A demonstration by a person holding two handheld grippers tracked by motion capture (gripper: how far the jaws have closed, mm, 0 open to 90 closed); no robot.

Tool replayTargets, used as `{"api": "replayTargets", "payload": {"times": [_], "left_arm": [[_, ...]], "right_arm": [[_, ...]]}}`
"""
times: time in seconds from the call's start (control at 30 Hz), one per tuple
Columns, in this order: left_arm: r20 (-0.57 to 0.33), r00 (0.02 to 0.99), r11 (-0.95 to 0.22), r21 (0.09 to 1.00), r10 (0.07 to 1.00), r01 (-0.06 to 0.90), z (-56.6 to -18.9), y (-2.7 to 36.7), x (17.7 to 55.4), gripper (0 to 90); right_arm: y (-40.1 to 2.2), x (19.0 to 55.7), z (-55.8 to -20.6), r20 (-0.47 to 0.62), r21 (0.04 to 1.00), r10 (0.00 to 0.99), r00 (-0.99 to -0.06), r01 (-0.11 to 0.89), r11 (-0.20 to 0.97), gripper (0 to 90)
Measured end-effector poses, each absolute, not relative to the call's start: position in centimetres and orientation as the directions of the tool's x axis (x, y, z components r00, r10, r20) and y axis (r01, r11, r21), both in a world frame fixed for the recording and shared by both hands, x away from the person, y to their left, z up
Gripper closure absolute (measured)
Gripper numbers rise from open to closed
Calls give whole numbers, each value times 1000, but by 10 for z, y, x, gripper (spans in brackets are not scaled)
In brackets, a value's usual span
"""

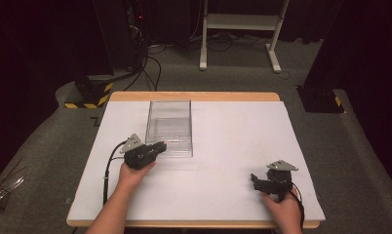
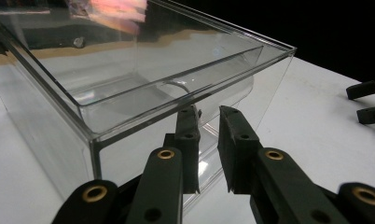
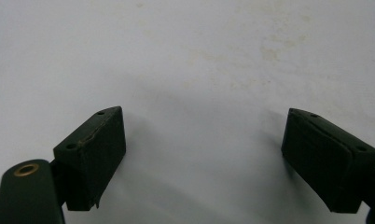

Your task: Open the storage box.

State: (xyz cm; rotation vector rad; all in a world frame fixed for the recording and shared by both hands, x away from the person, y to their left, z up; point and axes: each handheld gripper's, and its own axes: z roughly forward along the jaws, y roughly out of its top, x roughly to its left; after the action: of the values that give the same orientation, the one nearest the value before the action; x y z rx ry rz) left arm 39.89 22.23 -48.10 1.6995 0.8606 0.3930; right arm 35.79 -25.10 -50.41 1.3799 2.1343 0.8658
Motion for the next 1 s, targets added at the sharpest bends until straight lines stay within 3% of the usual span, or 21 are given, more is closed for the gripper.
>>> {"api": "replayTargets", "payload": {"times": [1.0], "left_arm": [[-199, 694, -67, 940, 692, 336, -485, 226, 380, 802]], "right_arm": [[-251, 358, -504, -36, 713, 917, -398, 633, 303, 139]]}}
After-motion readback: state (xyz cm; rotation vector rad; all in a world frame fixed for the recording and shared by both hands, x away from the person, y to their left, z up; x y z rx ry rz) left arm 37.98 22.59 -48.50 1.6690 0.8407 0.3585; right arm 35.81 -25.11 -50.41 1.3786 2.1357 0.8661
